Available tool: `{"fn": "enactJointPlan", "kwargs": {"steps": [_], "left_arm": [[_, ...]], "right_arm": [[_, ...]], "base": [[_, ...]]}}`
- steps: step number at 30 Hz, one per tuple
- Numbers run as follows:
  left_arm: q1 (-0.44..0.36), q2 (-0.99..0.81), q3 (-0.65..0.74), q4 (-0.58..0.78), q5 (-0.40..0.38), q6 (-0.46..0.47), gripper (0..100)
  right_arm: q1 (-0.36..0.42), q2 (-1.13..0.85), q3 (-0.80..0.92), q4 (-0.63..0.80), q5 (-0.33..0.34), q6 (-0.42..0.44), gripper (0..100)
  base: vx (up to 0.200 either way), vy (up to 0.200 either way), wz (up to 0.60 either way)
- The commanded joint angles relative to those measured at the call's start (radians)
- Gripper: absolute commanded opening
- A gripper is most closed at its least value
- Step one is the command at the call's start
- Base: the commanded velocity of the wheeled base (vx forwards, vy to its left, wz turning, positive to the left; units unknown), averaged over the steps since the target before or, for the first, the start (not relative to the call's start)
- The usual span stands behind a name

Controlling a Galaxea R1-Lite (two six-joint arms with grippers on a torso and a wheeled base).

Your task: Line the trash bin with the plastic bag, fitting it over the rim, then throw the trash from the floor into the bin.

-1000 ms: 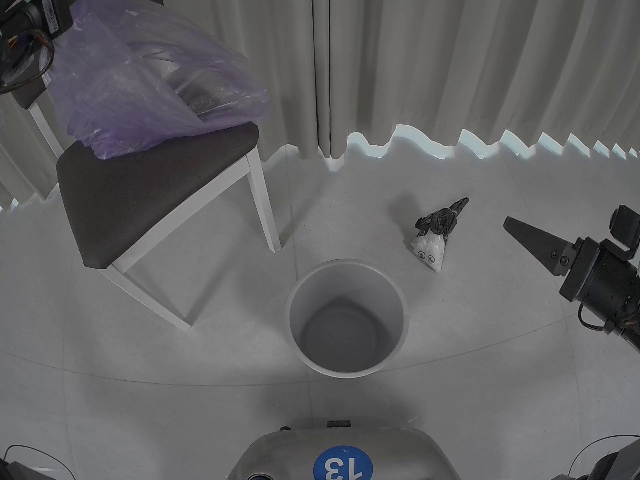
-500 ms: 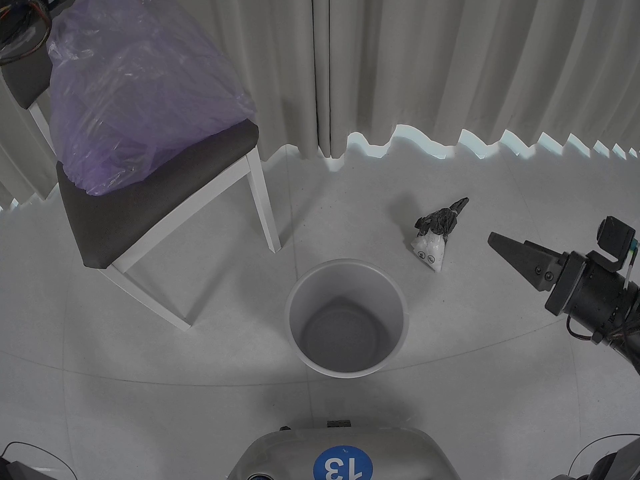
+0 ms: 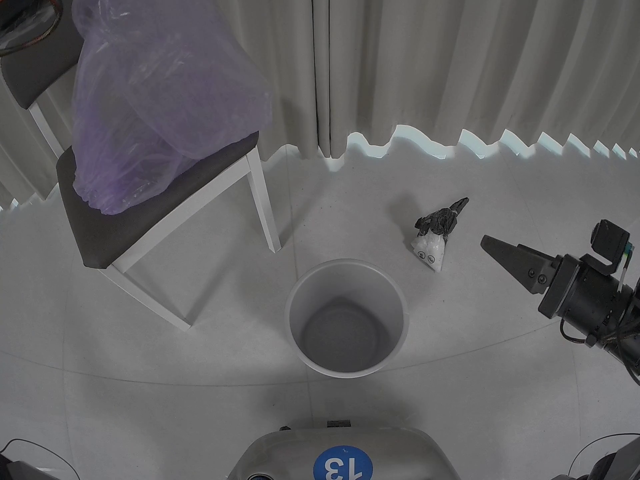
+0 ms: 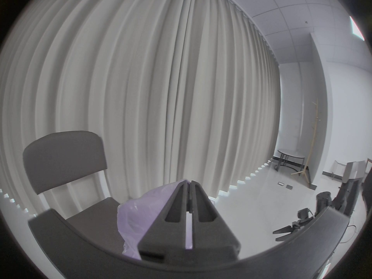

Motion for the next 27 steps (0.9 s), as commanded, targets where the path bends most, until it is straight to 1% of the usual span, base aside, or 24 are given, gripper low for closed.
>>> {"fn": "enactJointPlan", "kwargs": {"steps": [1, 5, 6, 8, 11, 12, 17, 22, 24, 25, 26, 27], "left_arm": [[-0.023, -0.004, 0.008, 0.0, -0.027, 0.001, 0], [-0.027, -0.005, 0.029, -0.011, -0.081, -0.006, 0], [-0.041, -0.013, 0.058, -0.014, -0.112, -0.004, 0], [-0.052, -0.025, 0.091, -0.023, -0.138, -0.004, 0], [-0.061, -0.031, 0.117, -0.035, -0.156, -0.004, 0], [-0.07, -0.04, 0.15, -0.065, -0.184, -0.006, 0], [-0.09, -0.065, 0.219, -0.132, -0.276, 0.004, 0], [-0.132, -0.082, 0.267, -0.16, -0.296, 0.025, 0], [-0.147, -0.083, 0.287, -0.187, -0.331, 0.028, 0], [-0.147, -0.085, 0.289, -0.189, -0.334, 0.028, 0], [-0.156, -0.09, 0.308, -0.216, -0.365, 0.041, 0], [-0.159, -0.093, 0.318, -0.227, -0.375, 0.053, 0]], "right_arm": [[0.0, 0.002, -0.004, 0.0, 0.004, 0.009, 100], [0.0, 0.002, -0.008, 0.0, 0.005, 0.026, 100], [-0.002, 0.002, -0.01, 0.0, 0.005, 0.029, 100], [-0.005, 0.0, -0.011, 0.0, 0.005, 0.029, 100], [-0.008, -0.004, -0.011, 0.0, 0.007, 0.029, 100], [-0.008, -0.006, -0.011, 0.0, 0.01, 0.031, 100], [-0.019, 0.002, -0.013, 0.0, 0.011, 0.034, 100], [-0.035, 0.003, -0.027, 0.002, 0.017, 0.066, 100], [-0.038, 0.016, -0.031, 0.002, 0.022, 0.078, 100], [-0.04, 0.017, -0.031, 0.002, 0.022, 0.078, 100], [-0.043, 0.035, -0.031, 0.0, 0.022, 0.083, 100], [-0.043, 0.045, -0.031, 0.0, 0.021, 0.083, 100]], "base": [[0.0, 0.0, 0.0], [0.0, 0.0, 0.0], [0.0, 0.0, 0.0], [0.0, 0.0, 0.0], [0.0, 0.0, 0.0], [0.0, 0.0, 0.0], [0.0, 0.0, 0.0], [0.0, 0.0, 0.0], [0.0, 0.0, 0.0], [0.0, 0.0, 0.0], [0.0, 0.0, 0.0], [0.0, 0.0, 0.0]]}}
